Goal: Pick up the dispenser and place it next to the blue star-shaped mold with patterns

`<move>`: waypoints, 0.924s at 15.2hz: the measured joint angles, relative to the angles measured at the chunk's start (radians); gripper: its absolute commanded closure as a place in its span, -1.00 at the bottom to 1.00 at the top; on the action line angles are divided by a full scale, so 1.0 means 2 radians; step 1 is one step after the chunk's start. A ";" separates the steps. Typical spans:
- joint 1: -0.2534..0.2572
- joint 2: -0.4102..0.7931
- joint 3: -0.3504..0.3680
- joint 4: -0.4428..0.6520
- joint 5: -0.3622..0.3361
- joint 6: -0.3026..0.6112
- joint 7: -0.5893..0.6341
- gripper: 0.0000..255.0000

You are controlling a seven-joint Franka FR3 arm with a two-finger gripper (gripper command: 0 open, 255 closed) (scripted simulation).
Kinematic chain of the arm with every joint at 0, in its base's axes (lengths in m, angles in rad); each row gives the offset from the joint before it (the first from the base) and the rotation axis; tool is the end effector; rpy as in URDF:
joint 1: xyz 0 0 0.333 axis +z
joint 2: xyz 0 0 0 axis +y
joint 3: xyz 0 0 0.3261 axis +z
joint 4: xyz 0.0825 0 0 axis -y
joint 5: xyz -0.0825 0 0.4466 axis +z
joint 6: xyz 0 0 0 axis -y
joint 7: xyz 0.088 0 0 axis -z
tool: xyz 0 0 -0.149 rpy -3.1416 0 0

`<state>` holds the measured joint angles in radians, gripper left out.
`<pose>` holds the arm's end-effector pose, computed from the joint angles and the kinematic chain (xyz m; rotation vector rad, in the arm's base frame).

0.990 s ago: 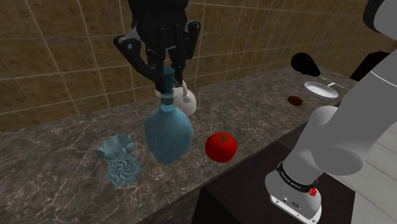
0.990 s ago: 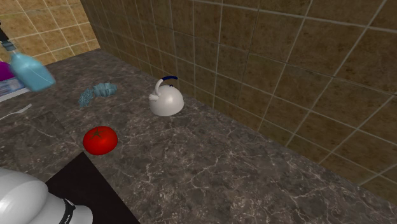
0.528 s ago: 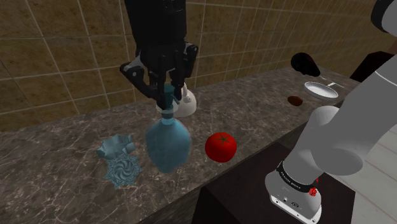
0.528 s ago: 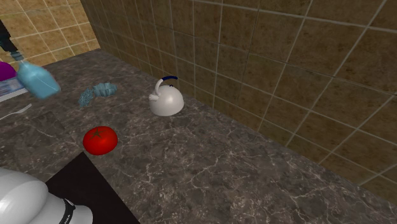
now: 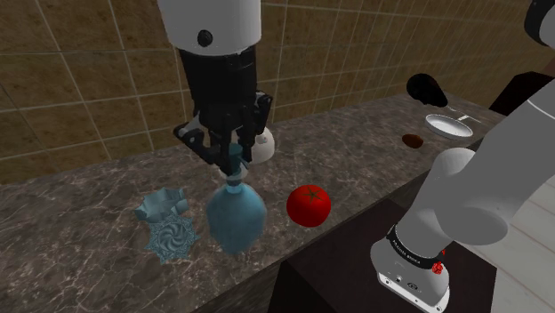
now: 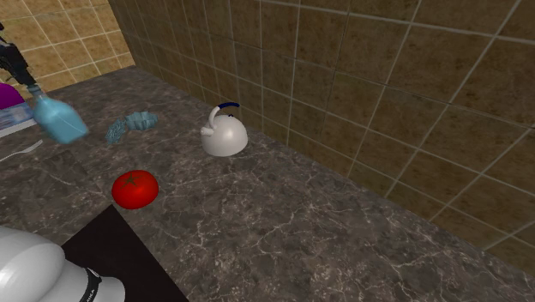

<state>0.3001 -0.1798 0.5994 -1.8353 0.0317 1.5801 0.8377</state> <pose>0.3304 0.4504 0.5392 3.0150 0.0707 -0.0242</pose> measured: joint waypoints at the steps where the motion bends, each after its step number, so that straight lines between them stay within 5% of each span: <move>1: 0.001 -0.002 0.000 -0.009 0.001 0.007 0.000 1.00; 14: 0.003 0.000 0.004 -0.094 0.002 0.093 0.003 1.00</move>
<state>0.3053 -0.1801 0.6079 -2.0224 0.0353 1.7667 0.8446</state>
